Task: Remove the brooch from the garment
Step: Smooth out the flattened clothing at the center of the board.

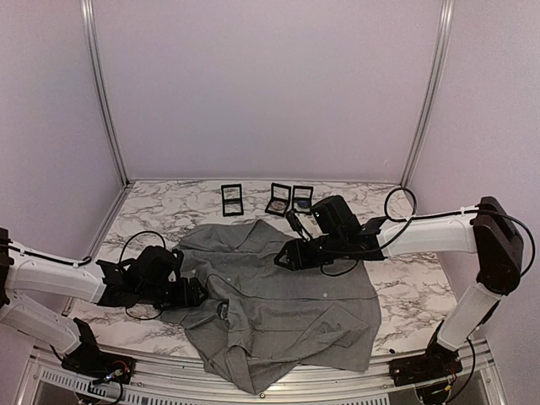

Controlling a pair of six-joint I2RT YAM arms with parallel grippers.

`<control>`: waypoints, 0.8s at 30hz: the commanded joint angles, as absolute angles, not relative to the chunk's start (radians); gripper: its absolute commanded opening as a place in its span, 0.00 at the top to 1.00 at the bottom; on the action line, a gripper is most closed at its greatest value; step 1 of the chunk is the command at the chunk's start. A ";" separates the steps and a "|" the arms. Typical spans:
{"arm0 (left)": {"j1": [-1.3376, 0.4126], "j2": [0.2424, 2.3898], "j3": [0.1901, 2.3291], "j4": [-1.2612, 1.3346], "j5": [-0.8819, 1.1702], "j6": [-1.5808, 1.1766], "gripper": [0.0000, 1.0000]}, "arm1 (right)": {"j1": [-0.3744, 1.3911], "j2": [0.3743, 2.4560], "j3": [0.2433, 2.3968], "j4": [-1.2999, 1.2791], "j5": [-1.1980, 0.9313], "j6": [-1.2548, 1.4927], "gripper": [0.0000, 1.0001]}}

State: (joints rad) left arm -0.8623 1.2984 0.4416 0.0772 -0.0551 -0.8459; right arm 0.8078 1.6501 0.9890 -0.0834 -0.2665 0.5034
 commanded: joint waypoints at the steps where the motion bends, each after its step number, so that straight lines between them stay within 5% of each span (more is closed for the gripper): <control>1: -0.824 1.251 0.464 -0.202 -0.139 -0.789 0.17 | 0.810 1.631 1.011 -0.069 -0.288 0.499 0.54; 24: -0.817 1.071 0.572 -0.313 -0.077 -0.758 0.17 | 1.118 1.924 1.428 -0.326 -0.213 0.345 0.51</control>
